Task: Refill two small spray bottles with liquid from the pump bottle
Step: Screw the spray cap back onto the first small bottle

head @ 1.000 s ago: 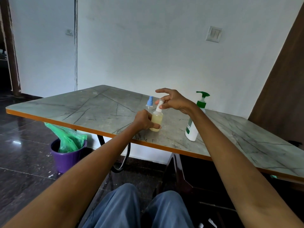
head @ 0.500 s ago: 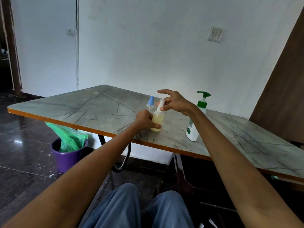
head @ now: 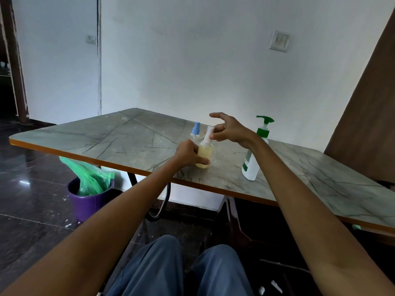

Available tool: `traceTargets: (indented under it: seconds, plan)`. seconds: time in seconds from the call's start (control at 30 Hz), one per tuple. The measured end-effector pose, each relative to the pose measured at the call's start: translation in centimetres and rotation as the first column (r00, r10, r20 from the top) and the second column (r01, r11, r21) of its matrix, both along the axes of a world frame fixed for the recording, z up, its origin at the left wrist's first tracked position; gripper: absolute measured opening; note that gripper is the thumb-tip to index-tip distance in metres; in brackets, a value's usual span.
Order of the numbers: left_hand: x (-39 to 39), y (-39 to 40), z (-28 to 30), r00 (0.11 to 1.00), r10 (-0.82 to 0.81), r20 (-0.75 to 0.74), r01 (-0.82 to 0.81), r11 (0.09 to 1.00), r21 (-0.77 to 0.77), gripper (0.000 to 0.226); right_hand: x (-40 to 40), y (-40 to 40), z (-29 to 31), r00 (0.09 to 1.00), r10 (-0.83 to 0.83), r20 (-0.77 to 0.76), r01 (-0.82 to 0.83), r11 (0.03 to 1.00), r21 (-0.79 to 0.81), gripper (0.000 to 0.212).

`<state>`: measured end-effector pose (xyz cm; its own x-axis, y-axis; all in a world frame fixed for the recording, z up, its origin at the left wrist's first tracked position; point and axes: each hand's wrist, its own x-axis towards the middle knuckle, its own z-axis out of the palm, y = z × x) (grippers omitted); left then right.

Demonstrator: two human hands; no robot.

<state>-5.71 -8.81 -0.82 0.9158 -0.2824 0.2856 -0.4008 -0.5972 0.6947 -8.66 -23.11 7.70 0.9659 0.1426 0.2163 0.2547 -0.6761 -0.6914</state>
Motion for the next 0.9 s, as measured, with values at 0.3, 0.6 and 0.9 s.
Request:
traceTargets:
  seconds: [0.3,0.6,0.9]
  plan:
    - [0.1,-0.1,0.0,1.000,0.002,-0.006,-0.002,1.000,-0.007,0.048,0.4,0.4,-1.0,0.997,-0.073,0.030,0.071,0.995,0.064,0.069]
    - [0.2,-0.1,0.1,1.000,0.004,-0.017,-0.004,1.000,-0.004,0.048,0.5,0.8,-0.9,0.998,-0.069,0.006,0.069,0.997,0.028,0.061]
    - [0.5,-0.2,-0.2,1.000,0.009,0.019,-0.009,1.000,0.001,0.051,0.6,0.6,-1.8,0.987,-0.127,0.099,0.121,0.990,0.068,0.055]
